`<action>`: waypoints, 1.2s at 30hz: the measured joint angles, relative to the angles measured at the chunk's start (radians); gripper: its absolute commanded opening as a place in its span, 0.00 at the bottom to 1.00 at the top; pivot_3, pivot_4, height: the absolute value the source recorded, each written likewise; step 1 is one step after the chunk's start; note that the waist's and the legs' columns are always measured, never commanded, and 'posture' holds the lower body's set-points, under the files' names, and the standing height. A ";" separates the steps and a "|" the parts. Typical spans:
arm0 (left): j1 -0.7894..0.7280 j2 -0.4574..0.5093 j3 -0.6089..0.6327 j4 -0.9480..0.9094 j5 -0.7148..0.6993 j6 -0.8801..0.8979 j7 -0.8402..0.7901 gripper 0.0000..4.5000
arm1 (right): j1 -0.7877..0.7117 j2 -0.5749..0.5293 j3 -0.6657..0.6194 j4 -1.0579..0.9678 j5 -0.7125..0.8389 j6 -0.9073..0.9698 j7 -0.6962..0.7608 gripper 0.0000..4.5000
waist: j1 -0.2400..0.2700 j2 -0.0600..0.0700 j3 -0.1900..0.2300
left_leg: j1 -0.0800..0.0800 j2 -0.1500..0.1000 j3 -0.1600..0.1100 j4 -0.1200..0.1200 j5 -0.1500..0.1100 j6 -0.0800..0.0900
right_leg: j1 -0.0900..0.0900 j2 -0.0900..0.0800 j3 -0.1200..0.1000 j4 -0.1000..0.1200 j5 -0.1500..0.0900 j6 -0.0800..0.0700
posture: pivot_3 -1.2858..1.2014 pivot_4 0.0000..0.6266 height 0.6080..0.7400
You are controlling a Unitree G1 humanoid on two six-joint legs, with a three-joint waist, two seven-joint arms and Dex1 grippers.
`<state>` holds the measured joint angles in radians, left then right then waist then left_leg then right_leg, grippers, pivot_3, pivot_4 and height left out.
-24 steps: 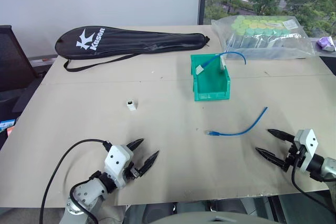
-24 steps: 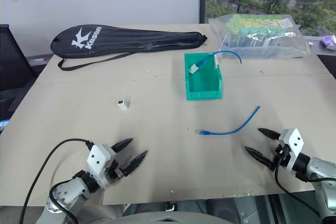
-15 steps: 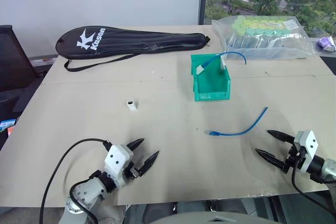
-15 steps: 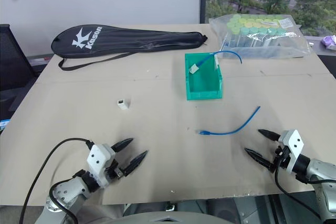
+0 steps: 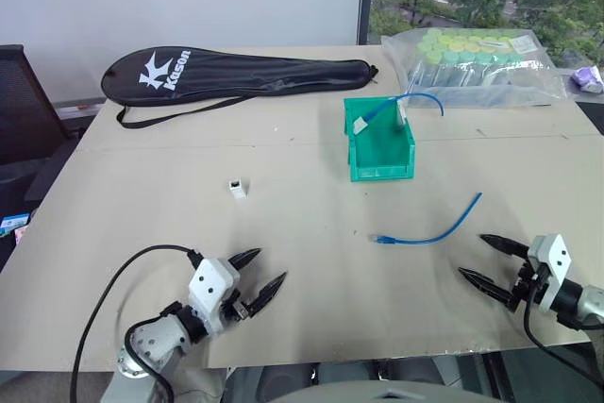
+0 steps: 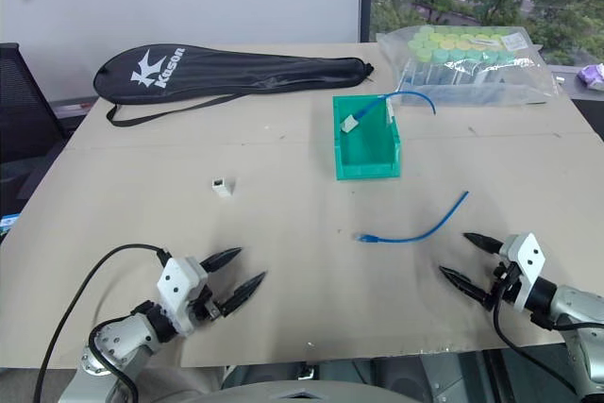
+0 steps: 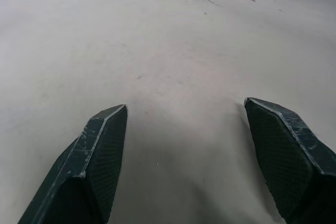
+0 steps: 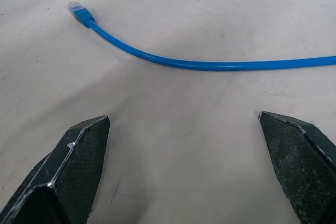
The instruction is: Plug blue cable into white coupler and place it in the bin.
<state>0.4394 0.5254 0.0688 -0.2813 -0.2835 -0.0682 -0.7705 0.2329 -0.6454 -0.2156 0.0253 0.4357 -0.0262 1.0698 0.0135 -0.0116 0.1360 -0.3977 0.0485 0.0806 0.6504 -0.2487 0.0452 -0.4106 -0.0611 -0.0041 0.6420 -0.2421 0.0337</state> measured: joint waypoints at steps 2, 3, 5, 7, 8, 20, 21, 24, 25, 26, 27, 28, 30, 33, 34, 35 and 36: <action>-0.008 0.050 -0.004 -0.014 -0.026 0.023 -0.053 0.81 | -0.022 -0.003 0.033 -0.033 -0.006 0.020 0.008 0.99 | 0.000 0.000 0.002 | -0.001 0.000 0.000 0.000 0.000 0.000 | -0.001 0.000 0.000 0.000 0.000 0.000 | 0.52 0.24 1.00; -0.024 0.103 -0.008 -0.027 -0.049 0.050 -0.108 0.81 | -0.051 -0.003 0.063 -0.072 -0.010 0.047 0.007 0.99 | -0.002 0.000 0.004 | -0.001 0.001 0.000 0.000 0.000 0.000 | -0.001 0.001 0.000 0.000 0.001 -0.001 | 0.52 0.24 1.00; -0.055 0.156 -0.012 -0.046 -0.076 0.086 -0.163 0.81 | -0.097 -0.003 0.104 -0.115 -0.024 0.082 -0.003 0.99 | -0.003 -0.001 0.007 | -0.001 0.001 0.000 0.000 0.000 0.000 | -0.002 0.001 0.000 0.000 0.001 -0.001 | 0.52 0.24 1.00; -0.135 0.218 -0.009 -0.084 -0.118 0.134 -0.221 0.81 | -0.177 -0.003 0.178 -0.176 -0.056 0.131 -0.023 0.99 | -0.001 -0.002 0.010 | -0.003 0.001 0.000 0.000 0.000 0.000 | -0.003 0.002 -0.001 0.000 0.001 -0.002 | 0.52 0.24 1.00; -0.163 0.233 -0.003 -0.106 -0.139 0.151 -0.239 0.81 | -0.203 -0.002 0.204 -0.202 -0.065 0.149 -0.031 0.99 | 0.001 -0.002 0.010 | -0.003 0.001 0.000 0.000 0.000 0.000 | -0.002 0.002 -0.001 0.000 0.001 -0.002 | 0.52 0.24 1.00; -0.295 0.342 0.011 -0.159 -0.254 0.317 -0.353 0.81 | -0.403 0.004 0.407 -0.153 -0.195 0.277 -0.044 0.36 | -0.002 -0.007 0.013 | -0.013 -0.001 -0.004 0.002 0.000 0.000 | -0.007 0.007 -0.004 -0.001 0.001 -0.001 | 0.52 0.24 1.00; -0.295 0.343 0.013 -0.159 -0.254 0.317 -0.359 0.81 | -0.409 0.007 0.414 -0.150 -0.196 0.277 -0.039 0.29 | -0.002 -0.007 0.013 | -0.013 -0.001 -0.005 0.002 0.000 0.000 | -0.007 0.008 -0.005 -0.001 0.001 -0.001 | 0.52 0.24 1.00; -0.293 0.345 0.021 -0.144 -0.247 0.304 -0.373 0.81 | -0.431 0.030 0.450 -0.137 -0.207 0.264 -0.023 0.02 | -0.003 -0.007 0.013 | -0.012 0.000 -0.005 0.003 0.000 0.000 | -0.007 0.009 -0.005 0.001 0.001 -0.001 | 0.52 0.24 1.00; -0.292 0.345 0.022 -0.137 -0.242 0.300 -0.376 0.81 | -0.439 0.035 0.457 -0.133 -0.212 0.259 -0.020 0.02 | -0.003 -0.007 0.013 | -0.012 0.000 -0.005 0.003 0.000 0.000 | -0.007 0.009 -0.005 0.001 0.001 -0.001 | 0.52 0.24 1.00; -0.289 0.345 0.022 -0.130 -0.235 0.296 -0.379 0.81 | -0.452 0.040 0.467 -0.125 -0.220 0.255 -0.017 0.02 | -0.003 -0.007 0.013 | -0.012 0.000 -0.005 0.003 0.000 0.000 | -0.007 0.009 -0.005 0.001 0.001 -0.001 | 0.52 0.24 1.00; -0.288 0.345 0.022 -0.122 -0.229 0.294 -0.381 0.81 | -0.466 0.051 0.474 -0.115 -0.226 0.254 -0.015 0.02 | -0.003 -0.007 0.013 | -0.012 0.000 -0.005 0.003 0.001 0.000 | -0.007 0.009 -0.005 0.001 0.001 -0.001 | 0.52 0.24 1.00; -0.287 0.345 0.022 -0.116 -0.228 0.292 -0.383 0.81 | -0.478 0.062 0.481 -0.104 -0.230 0.252 -0.014 0.02 | -0.004 -0.007 0.013 | -0.012 0.000 -0.005 0.004 0.001 0.000 | -0.007 0.009 -0.005 0.001 0.001 -0.001 | 0.52 0.24 1.00; -0.289 0.344 0.022 -0.103 -0.226 0.283 -0.388 0.81 | -0.517 0.097 0.502 -0.070 -0.238 0.250 -0.011 0.02 | -0.003 -0.007 0.013 | -0.012 0.000 -0.005 0.004 0.001 0.000 | -0.007 0.009 -0.005 0.001 0.001 -0.001 | 0.52 0.24 1.00; -0.309 0.340 0.019 -0.082 -0.216 0.273 -0.397 0.81 | -0.593 0.149 0.534 0.001 -0.269 0.232 -0.012 0.02 | -0.003 -0.007 0.013 | -0.012 -0.001 -0.005 0.004 0.001 0.000 | -0.007 0.009 -0.005 0.001 0.001 -0.001 | 0.52 0.24 1.00; -0.319 0.339 0.018 -0.072 -0.213 0.269 -0.401 0.81 | -0.620 0.162 0.544 0.026 -0.280 0.224 -0.012 0.02 | -0.003 -0.007 0.013 | -0.012 -0.001 -0.005 0.004 0.001 0.000 | -0.007 0.009 -0.005 0.001 0.001 -0.001 | 0.52 0.24 1.00; -0.326 0.336 0.017 -0.065 -0.210 0.267 -0.403 0.81 | -0.637 0.169 0.554 0.038 -0.289 0.221 -0.012 0.02 | -0.003 -0.007 0.013 | -0.012 -0.001 -0.005 0.004 0.001 0.000 | -0.007 0.009 -0.005 0.001 0.001 -0.001 | 0.52 0.24 1.00; -0.341 0.333 0.008 -0.050 -0.207 0.262 -0.406 0.81 | -0.665 0.184 0.568 0.064 -0.305 0.219 -0.009 0.18 | -0.002 -0.007 0.013 | -0.012 -0.001 -0.005 0.004 0.001 0.000 | -0.007 0.009 -0.005 0.001 0.001 -0.001 | 0.52 0.24 1.00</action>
<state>0.0979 0.8586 0.0767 -0.3311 -0.4906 0.1936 -1.1766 -0.4319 -0.4612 0.3528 0.0897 0.1312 0.1925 1.0611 0.0111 -0.0187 0.1490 -0.4100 0.0476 0.0753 0.6544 -0.2481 0.0451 -0.4172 -0.0518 -0.0089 0.6434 -0.2407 0.0328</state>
